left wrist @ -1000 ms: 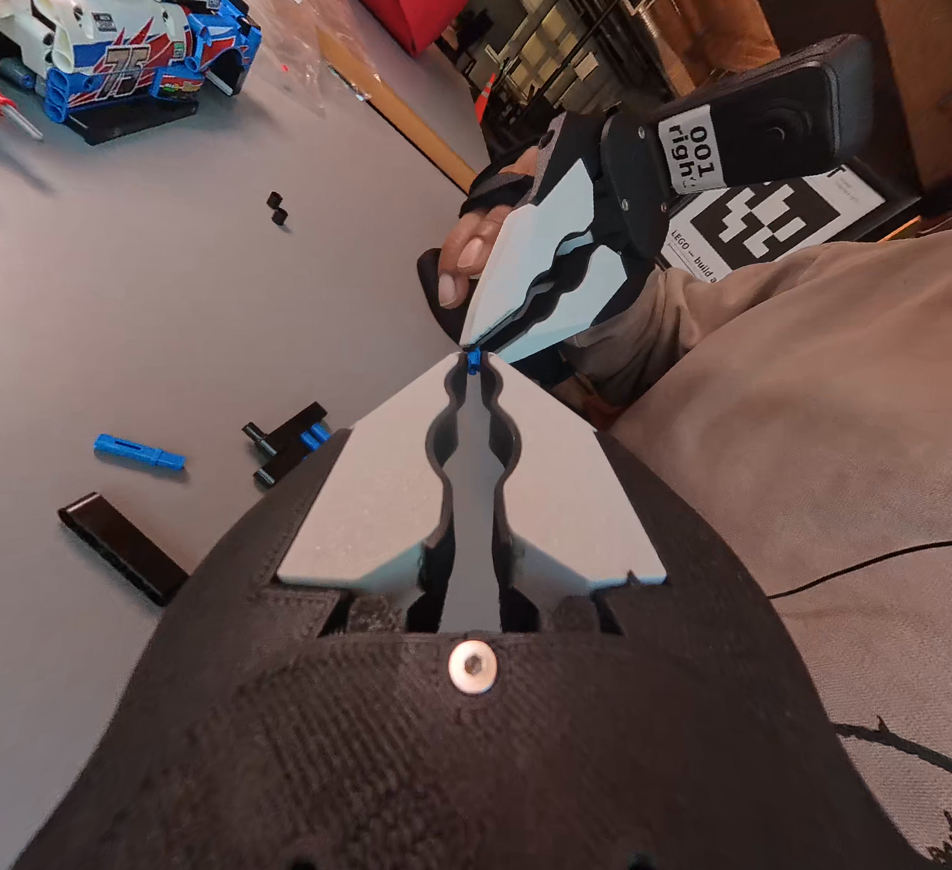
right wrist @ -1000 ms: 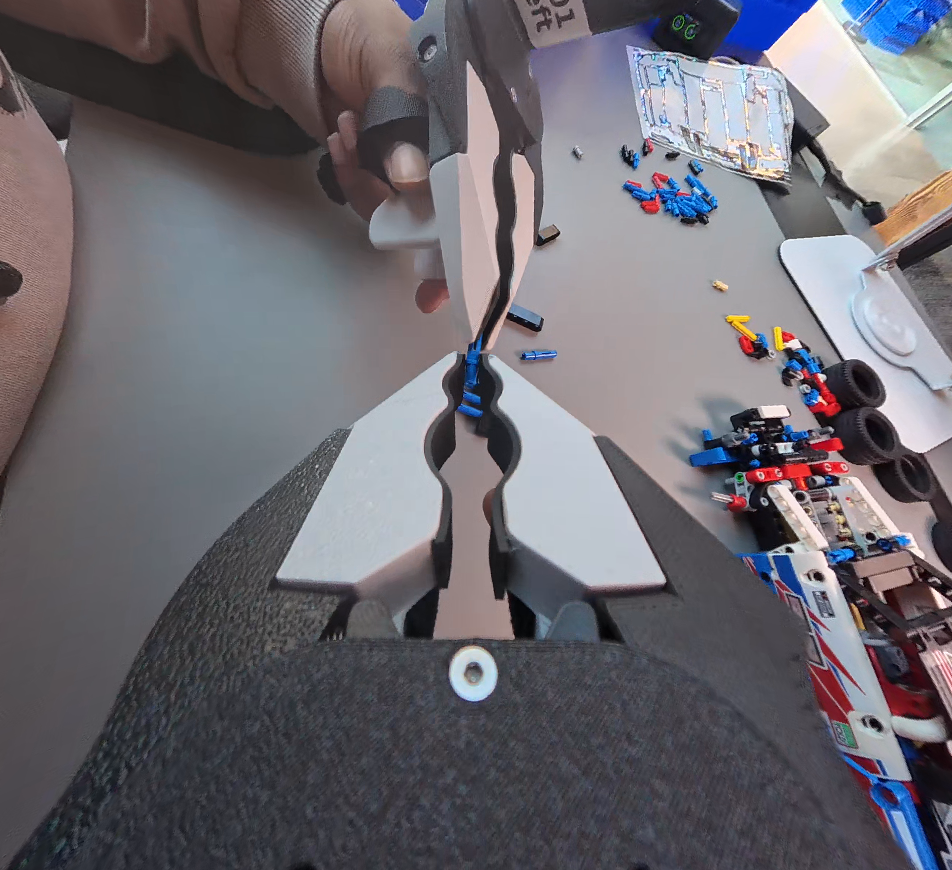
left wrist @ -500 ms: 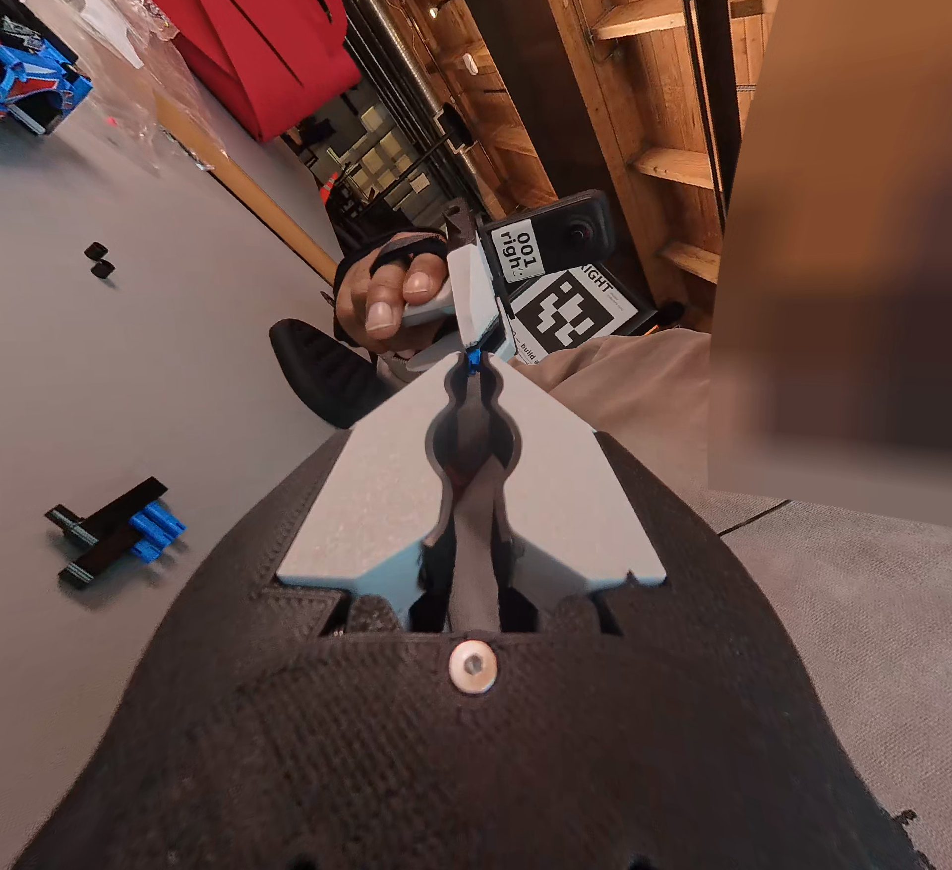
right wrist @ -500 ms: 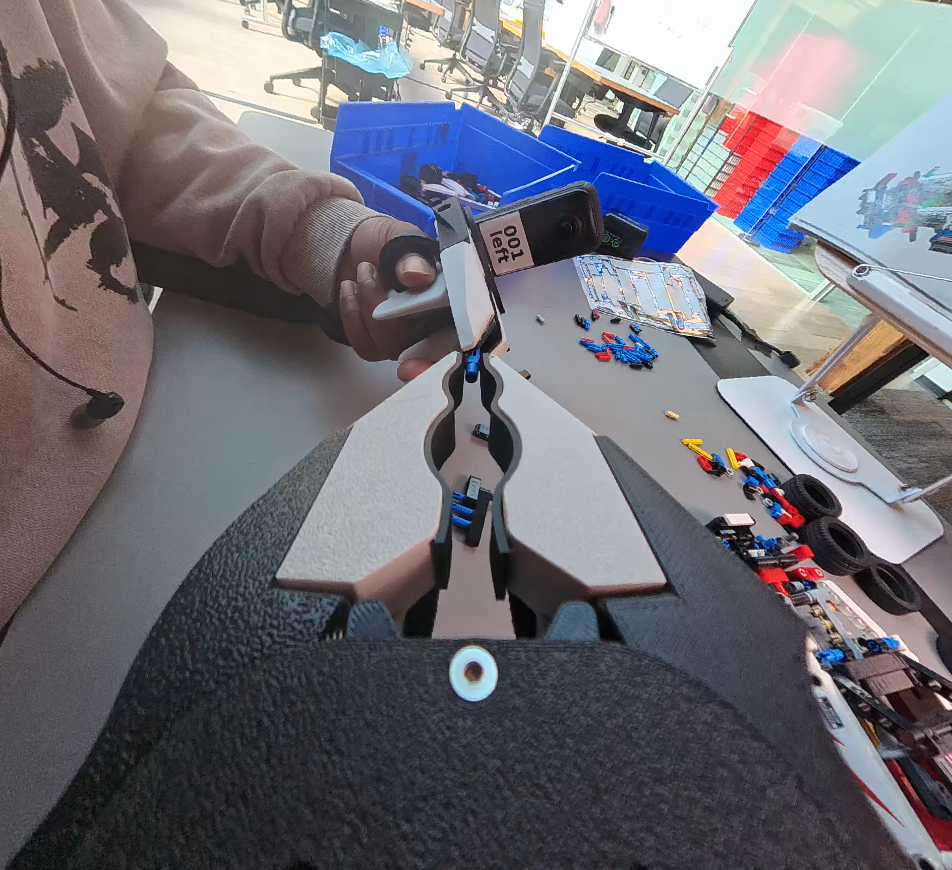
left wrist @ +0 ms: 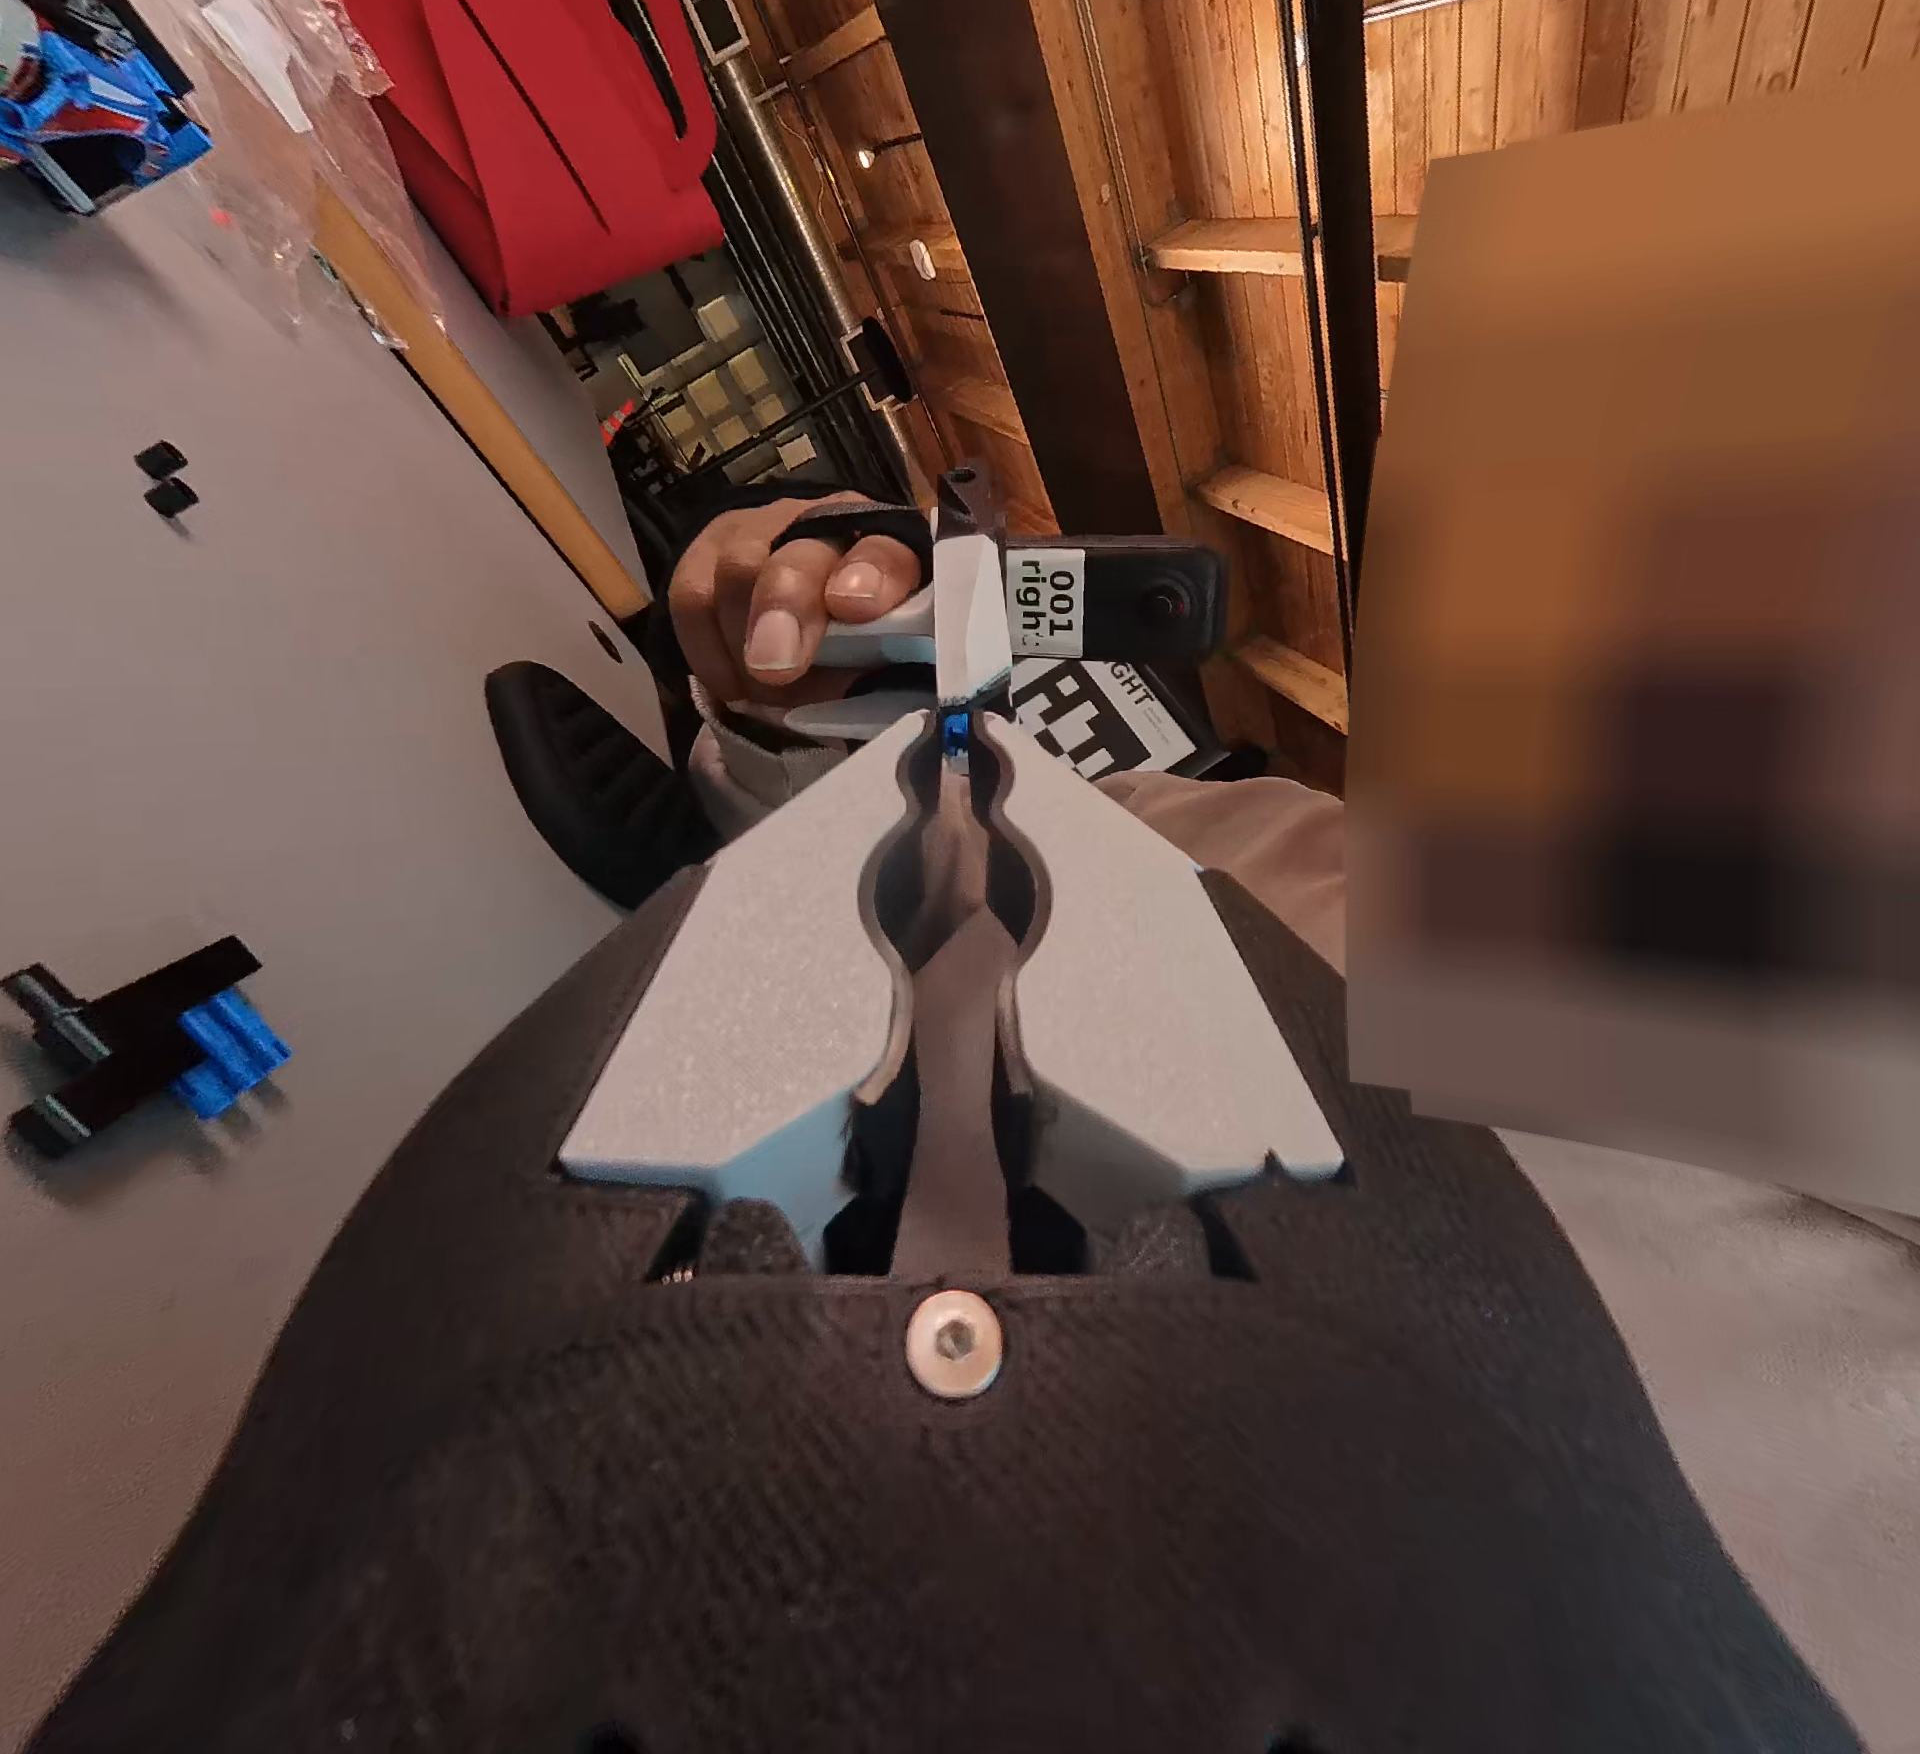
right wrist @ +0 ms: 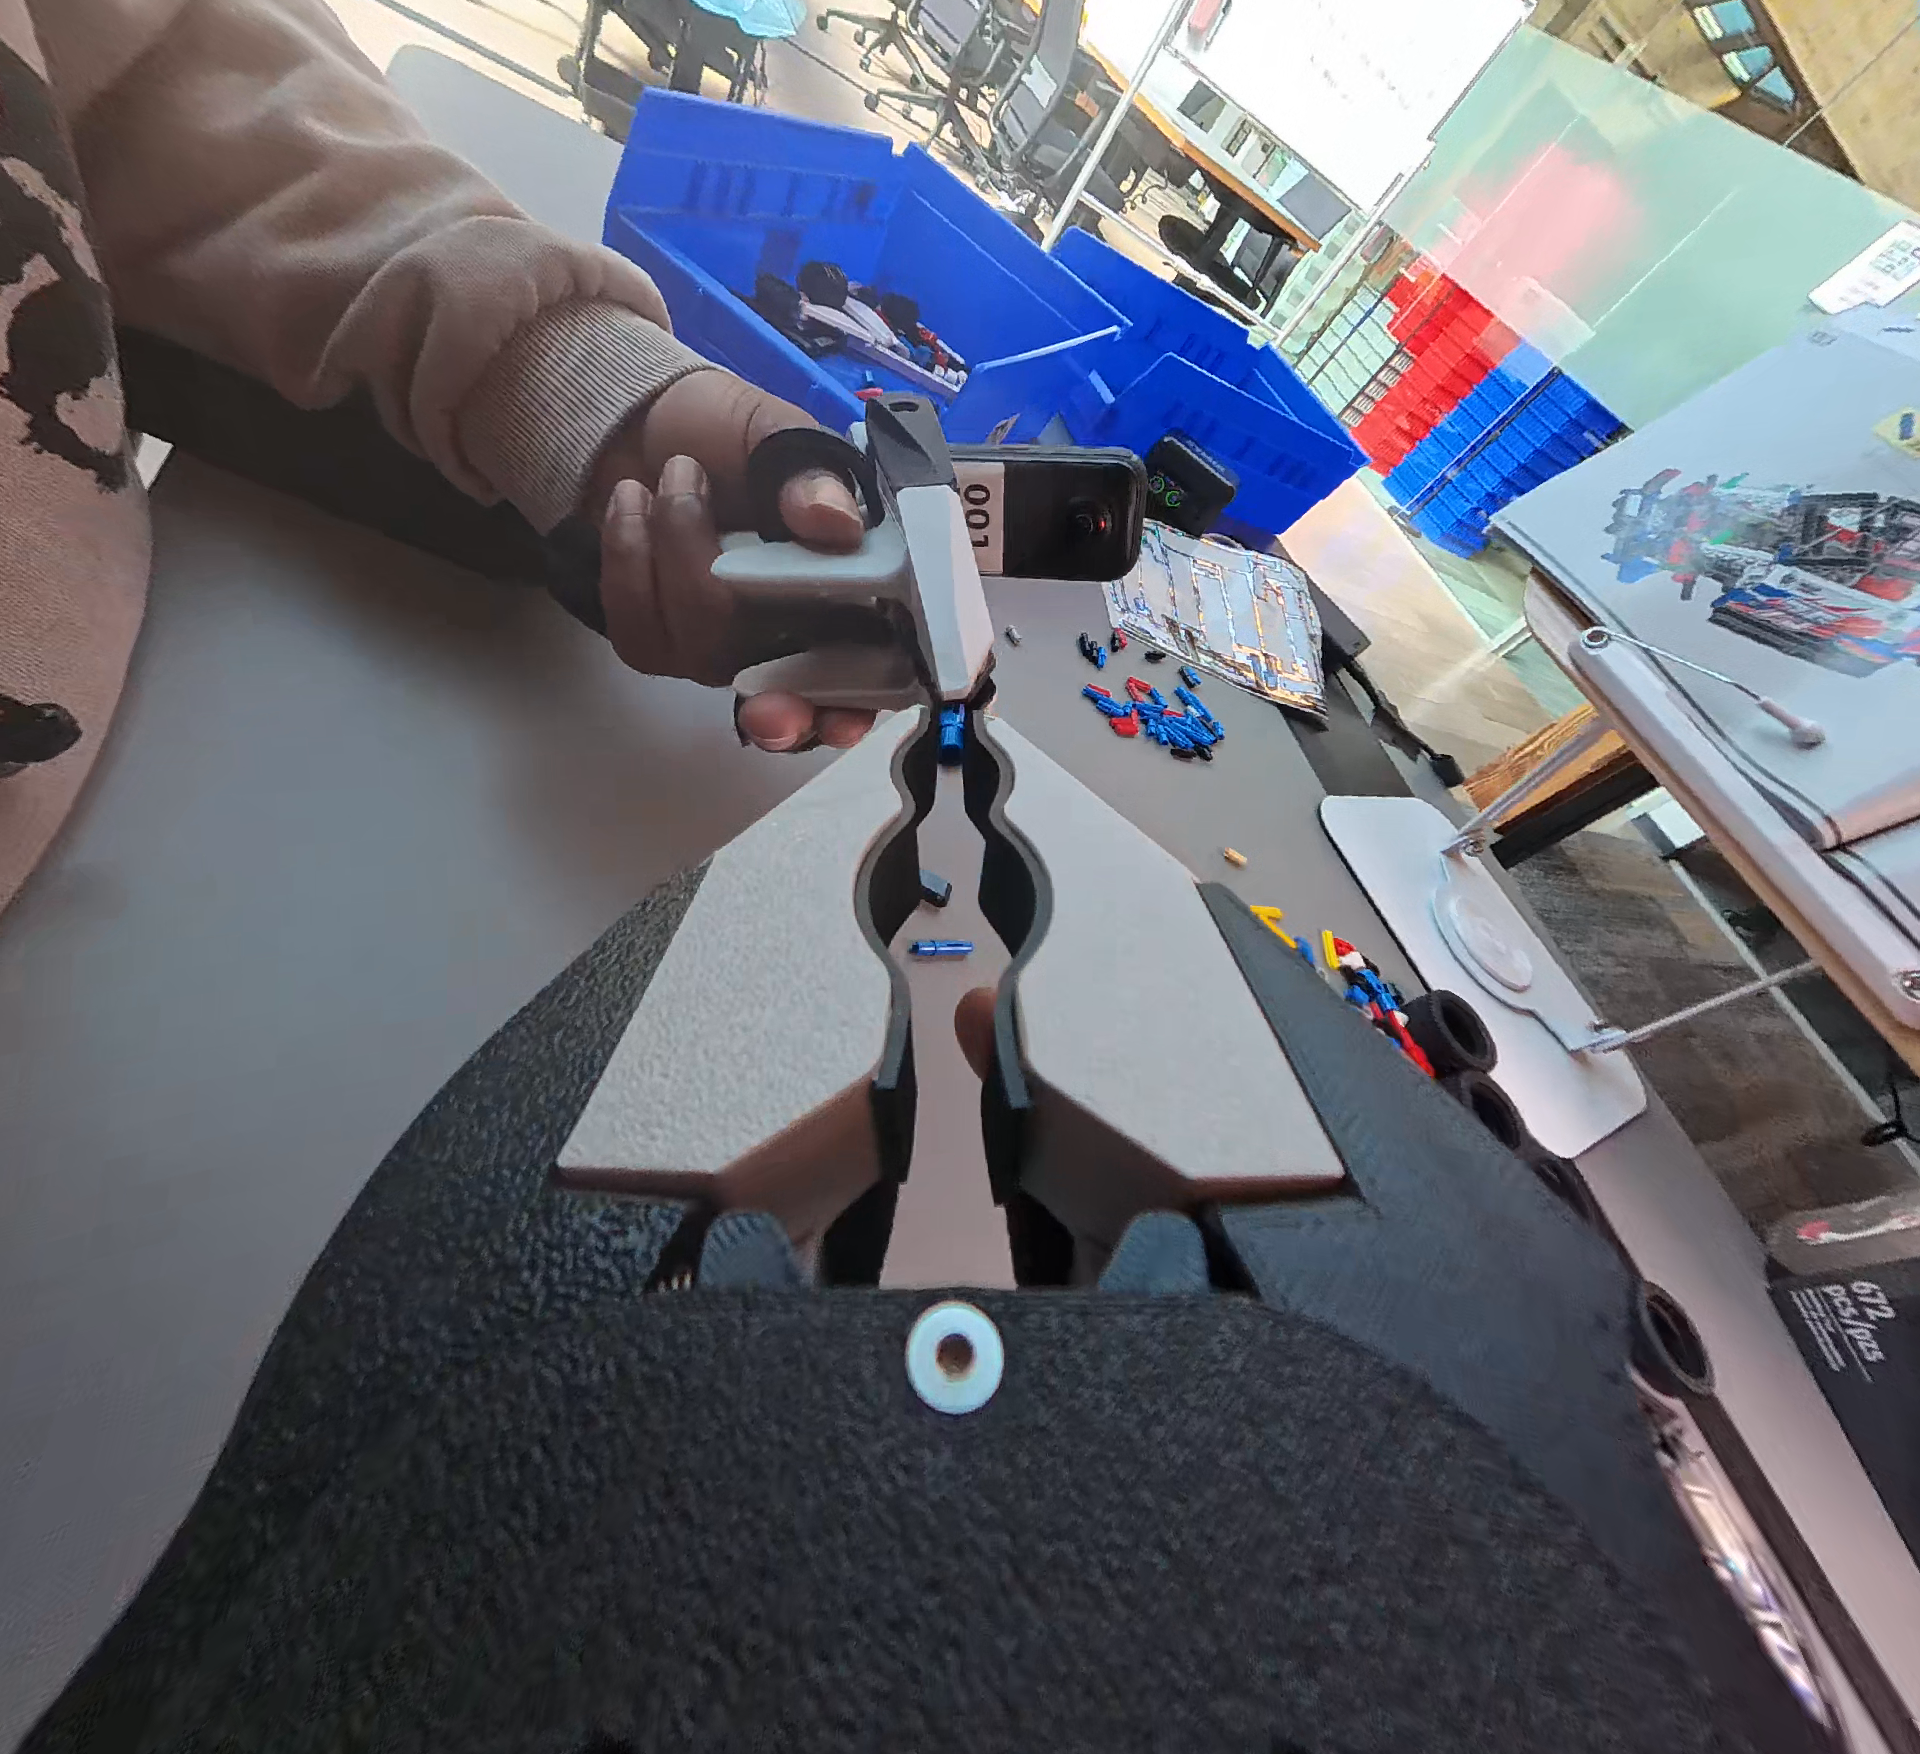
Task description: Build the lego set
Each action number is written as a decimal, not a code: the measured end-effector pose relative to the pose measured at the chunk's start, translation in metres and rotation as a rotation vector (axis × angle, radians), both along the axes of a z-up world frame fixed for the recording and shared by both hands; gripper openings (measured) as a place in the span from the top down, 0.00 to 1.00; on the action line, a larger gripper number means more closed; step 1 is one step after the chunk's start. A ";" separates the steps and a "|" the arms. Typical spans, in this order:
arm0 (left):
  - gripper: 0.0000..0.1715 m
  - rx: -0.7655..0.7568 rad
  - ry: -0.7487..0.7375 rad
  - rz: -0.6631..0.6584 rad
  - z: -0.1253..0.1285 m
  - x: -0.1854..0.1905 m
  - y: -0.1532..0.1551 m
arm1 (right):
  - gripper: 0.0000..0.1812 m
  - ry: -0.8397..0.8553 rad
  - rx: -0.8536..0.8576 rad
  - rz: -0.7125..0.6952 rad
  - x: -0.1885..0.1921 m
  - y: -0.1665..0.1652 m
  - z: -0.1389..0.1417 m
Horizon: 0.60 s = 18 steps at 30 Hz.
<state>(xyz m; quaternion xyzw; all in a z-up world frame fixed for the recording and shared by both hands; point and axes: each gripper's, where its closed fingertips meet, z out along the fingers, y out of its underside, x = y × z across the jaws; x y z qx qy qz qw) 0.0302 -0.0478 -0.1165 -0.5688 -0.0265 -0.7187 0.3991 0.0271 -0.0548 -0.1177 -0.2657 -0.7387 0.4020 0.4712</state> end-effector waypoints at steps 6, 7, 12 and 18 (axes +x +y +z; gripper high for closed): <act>0.91 -0.021 0.530 0.218 -0.055 -0.034 0.021 | 0.99 -0.170 -0.336 -0.007 -0.017 0.030 -0.033; 0.90 -0.050 0.699 0.241 -0.074 -0.043 0.021 | 0.99 -0.232 -0.361 -0.028 -0.019 0.039 -0.046; 0.88 -0.092 1.139 0.163 -0.125 -0.044 0.013 | 0.99 -0.498 -0.263 -0.111 -0.015 0.058 -0.109; 0.91 0.032 1.464 0.154 -0.140 -0.044 0.015 | 0.99 -0.591 -0.120 -0.116 -0.010 0.048 -0.128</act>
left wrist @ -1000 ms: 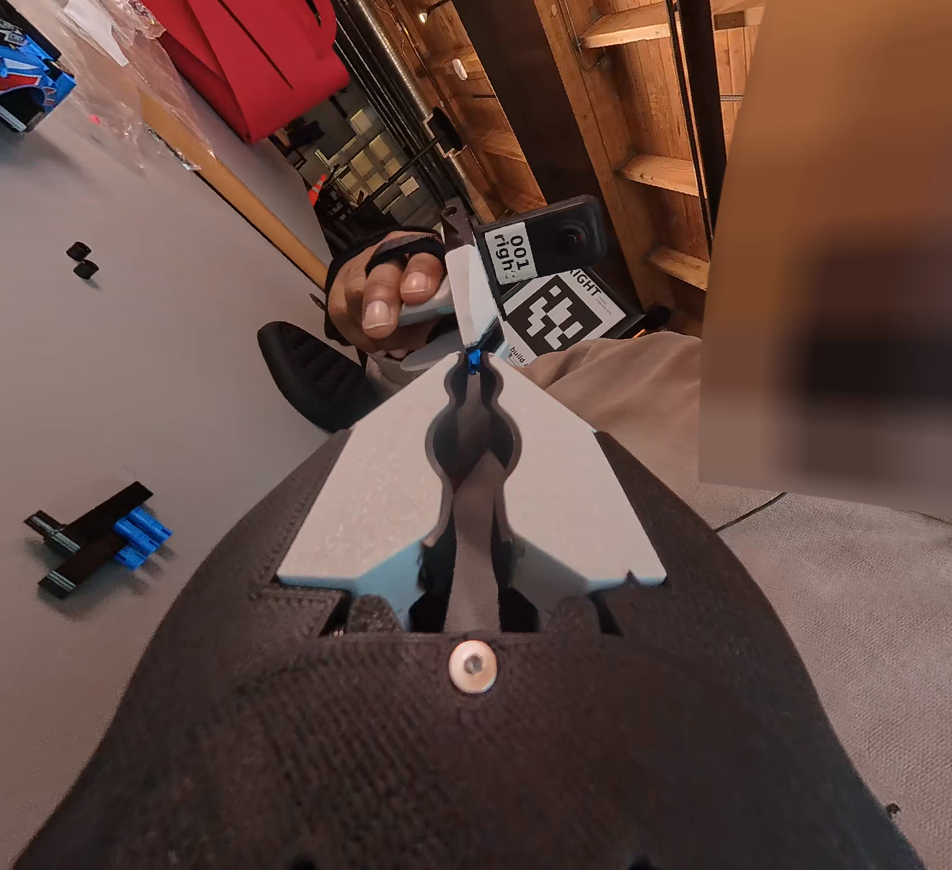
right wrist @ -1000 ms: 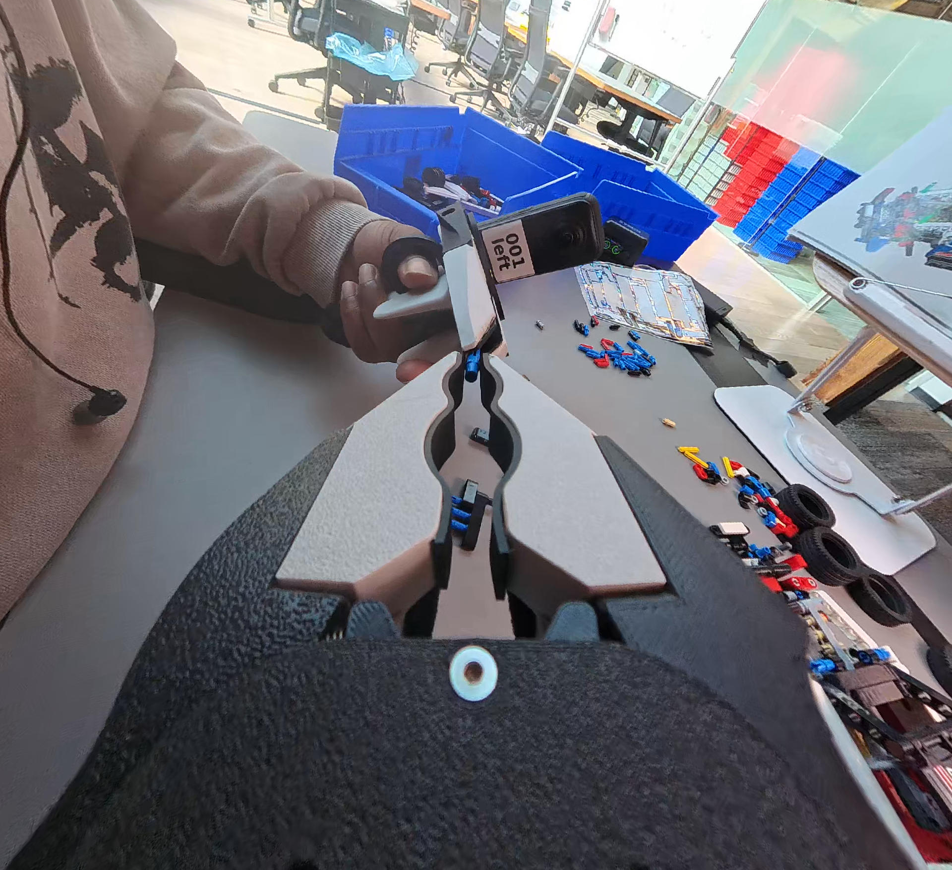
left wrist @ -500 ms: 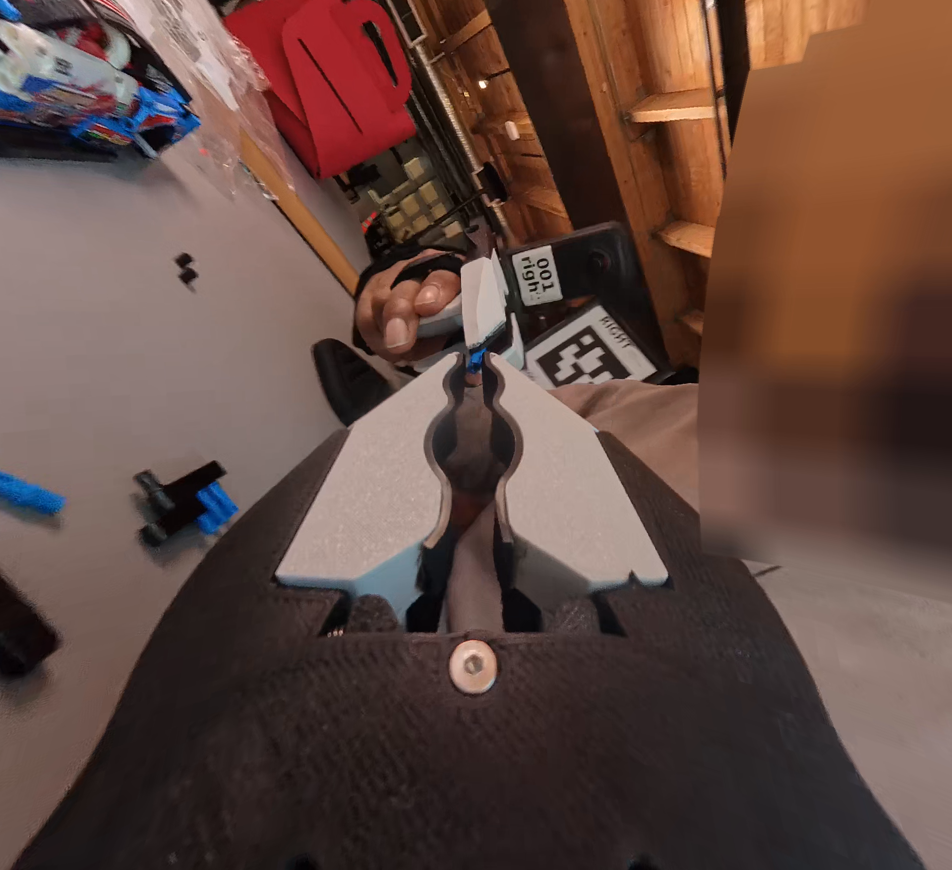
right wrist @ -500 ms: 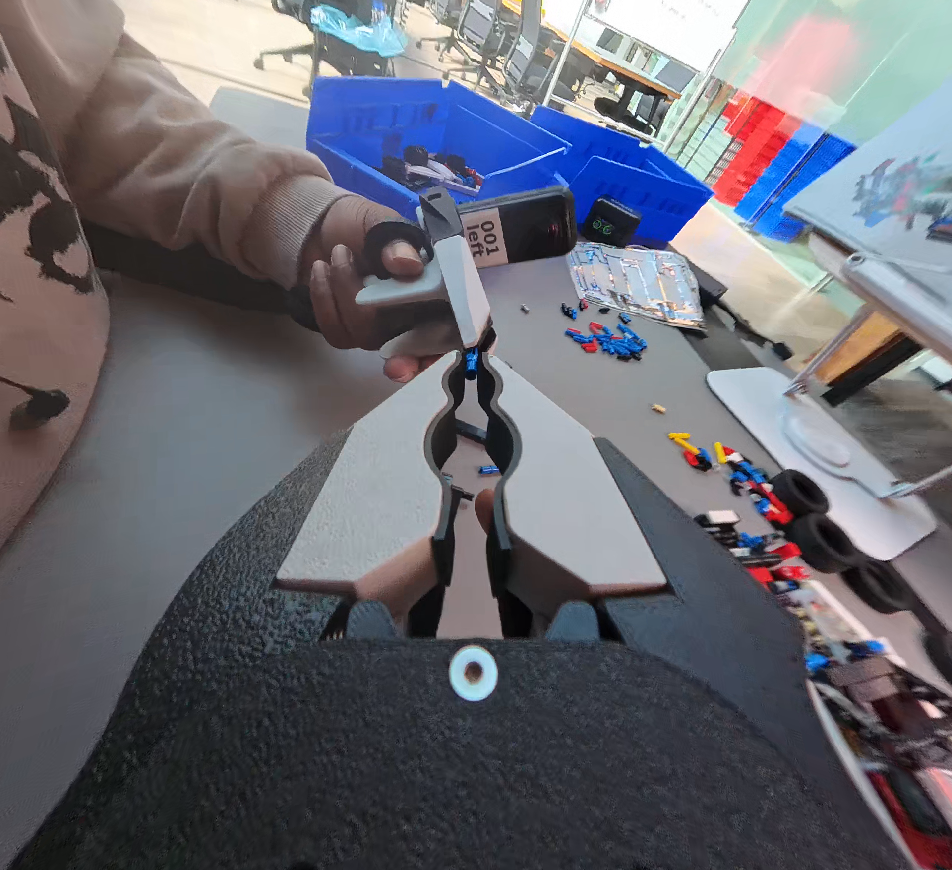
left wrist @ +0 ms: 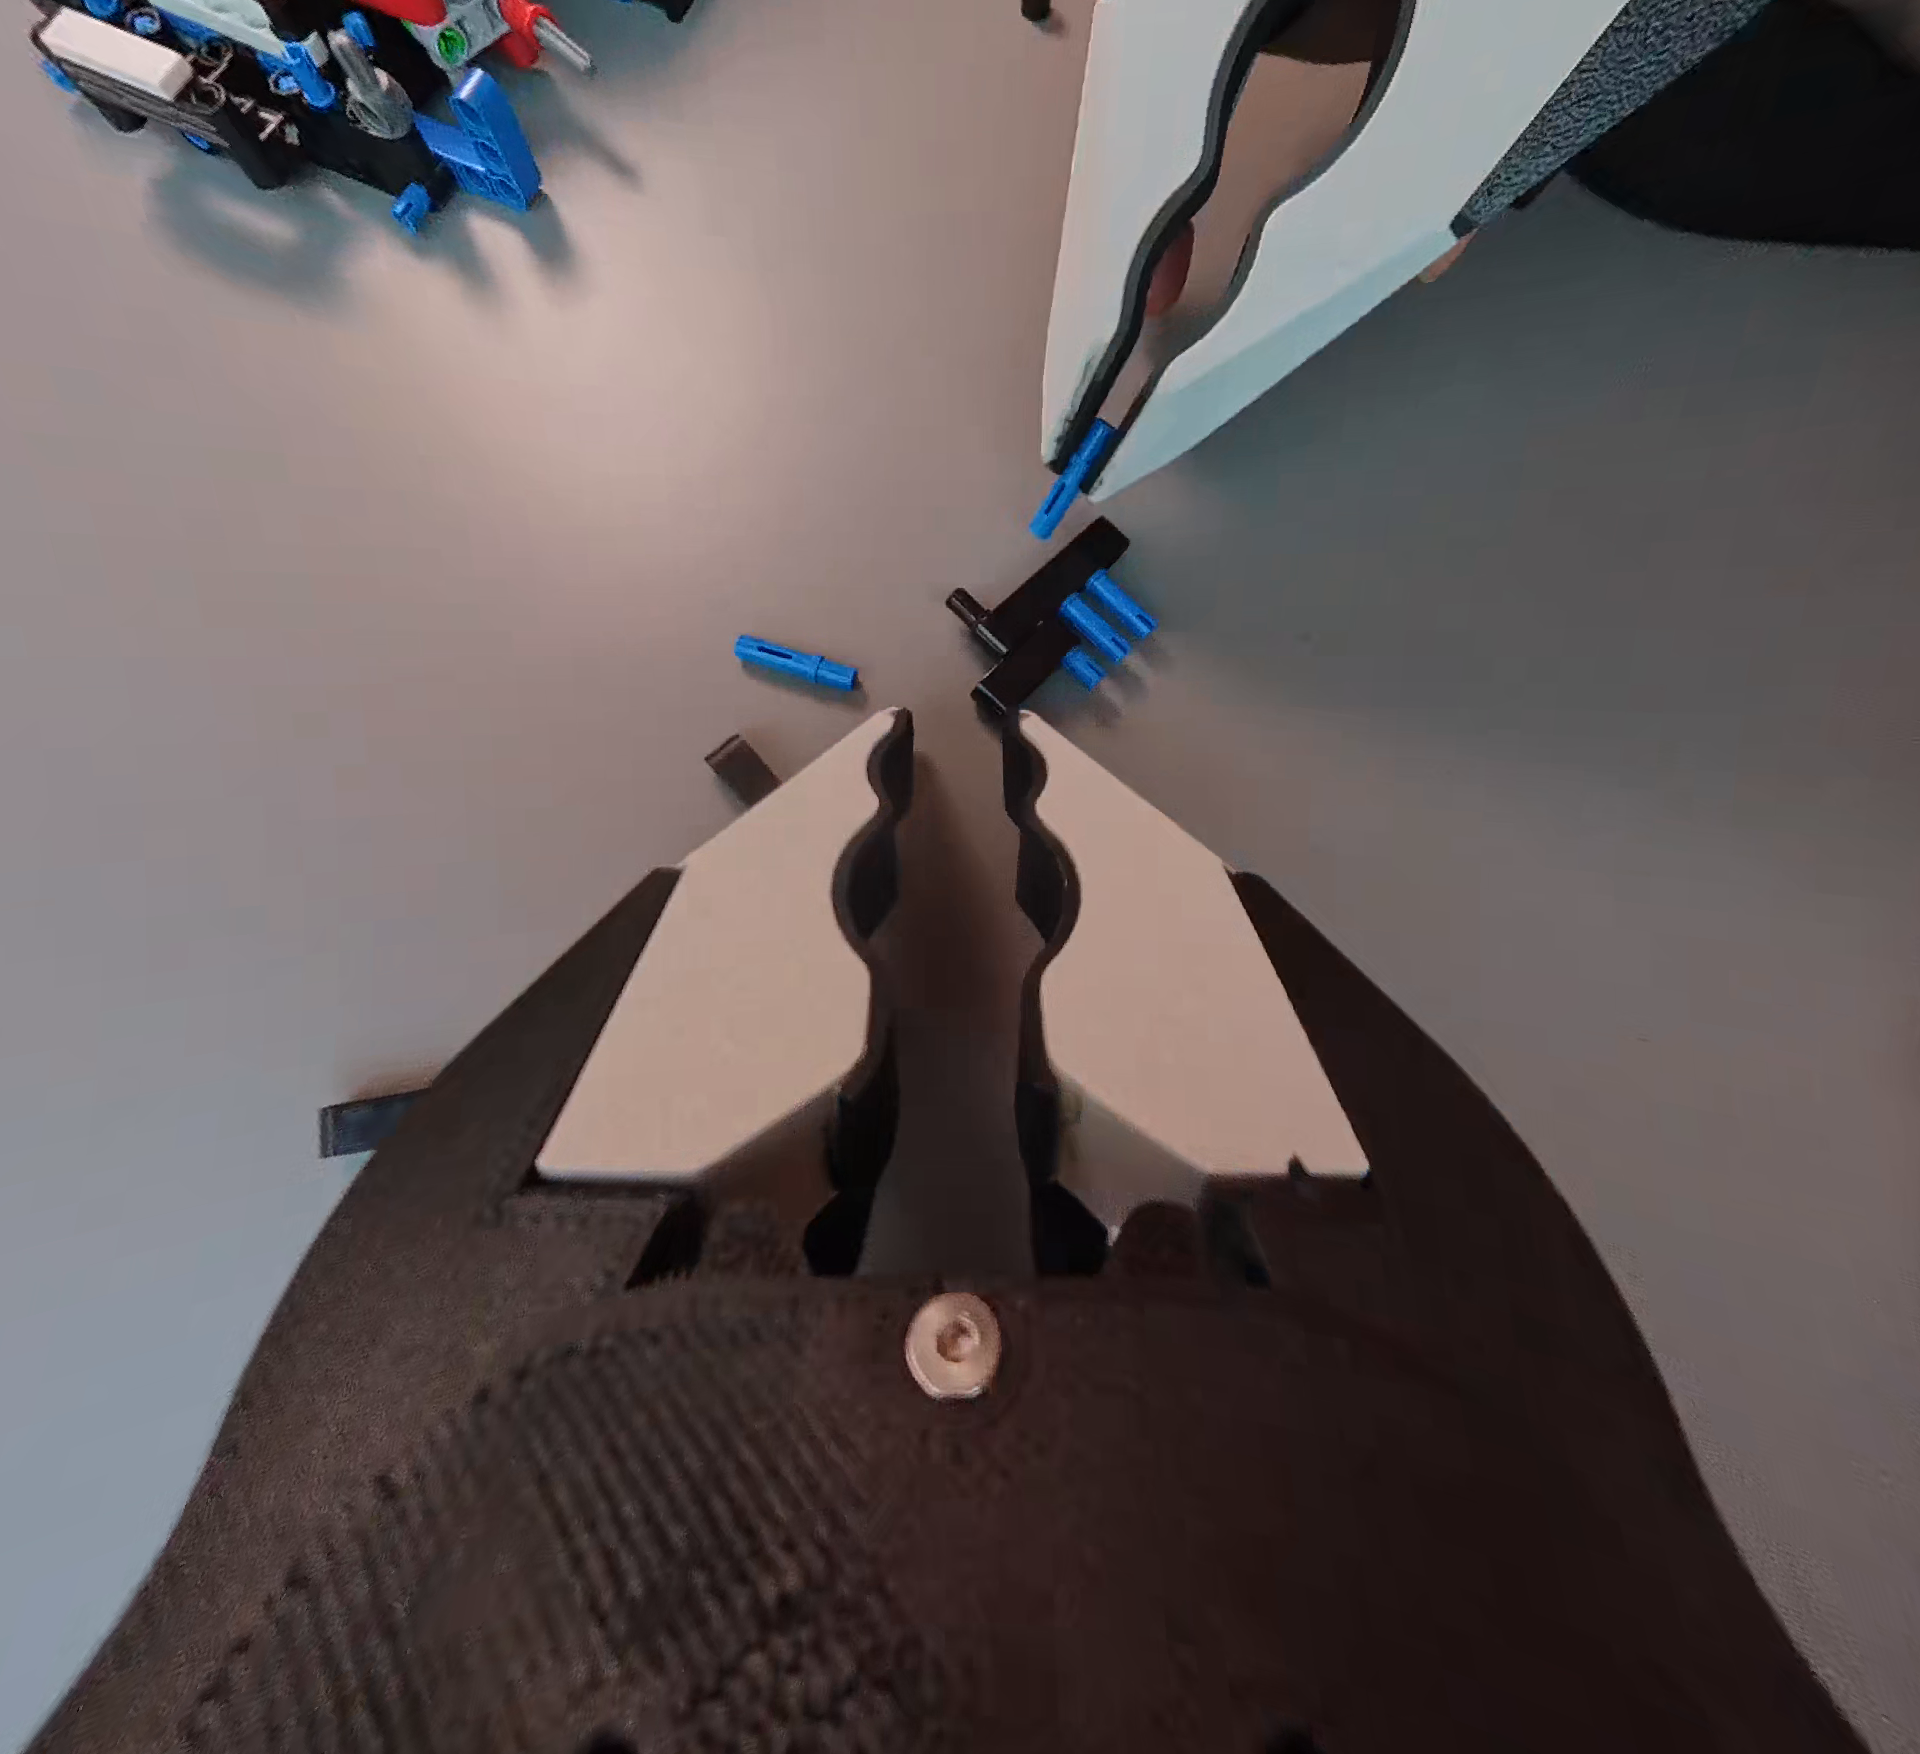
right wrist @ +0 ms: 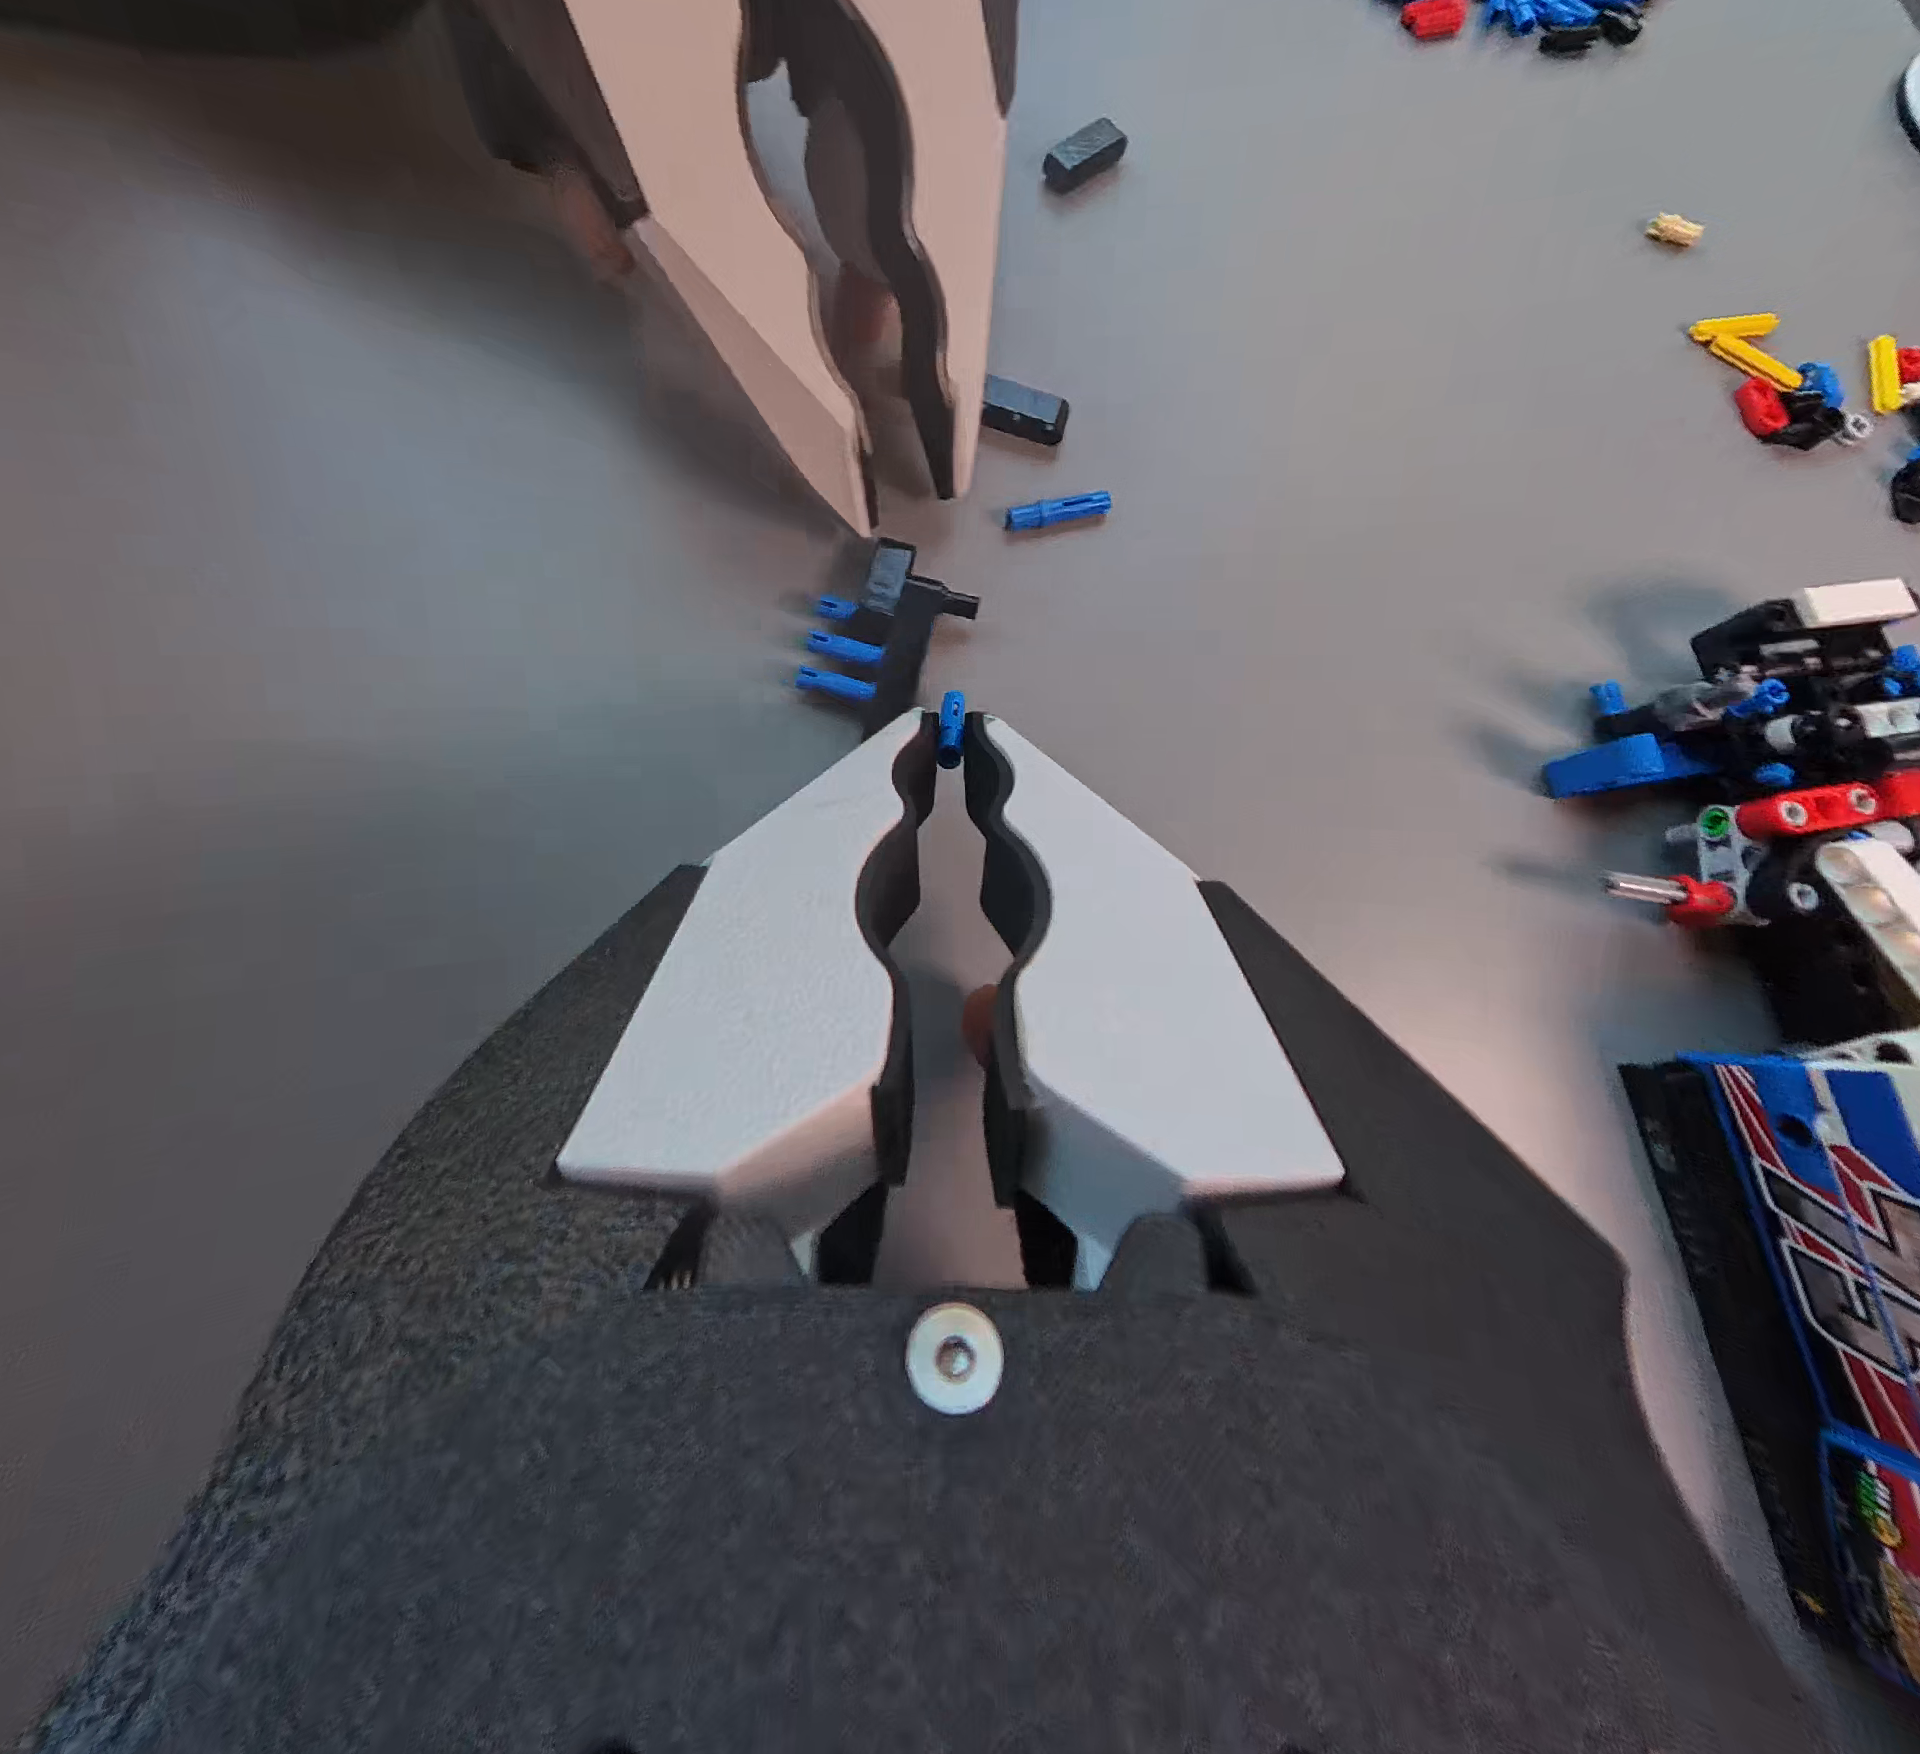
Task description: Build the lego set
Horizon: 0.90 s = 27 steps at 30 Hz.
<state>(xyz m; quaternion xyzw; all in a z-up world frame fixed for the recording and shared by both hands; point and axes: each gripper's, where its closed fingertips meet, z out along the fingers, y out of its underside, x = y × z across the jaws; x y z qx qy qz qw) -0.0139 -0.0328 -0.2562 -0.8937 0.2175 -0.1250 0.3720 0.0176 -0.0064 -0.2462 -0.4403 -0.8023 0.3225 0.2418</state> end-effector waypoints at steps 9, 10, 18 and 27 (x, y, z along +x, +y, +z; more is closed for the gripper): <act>0.91 -0.015 -0.152 0.056 0.010 0.001 0.003 | 0.99 0.054 -0.064 0.029 0.006 -0.013 0.019; 0.90 -0.024 -0.191 0.054 0.011 0.006 0.004 | 0.99 0.055 -0.078 0.023 0.005 -0.013 0.020; 0.88 -0.047 -0.078 0.057 0.002 0.010 0.009 | 0.99 0.026 -0.078 0.017 0.006 -0.014 0.008; 0.93 -0.049 -0.032 0.030 0.002 0.010 0.014 | 0.99 0.042 -0.085 -0.016 0.001 -0.015 0.008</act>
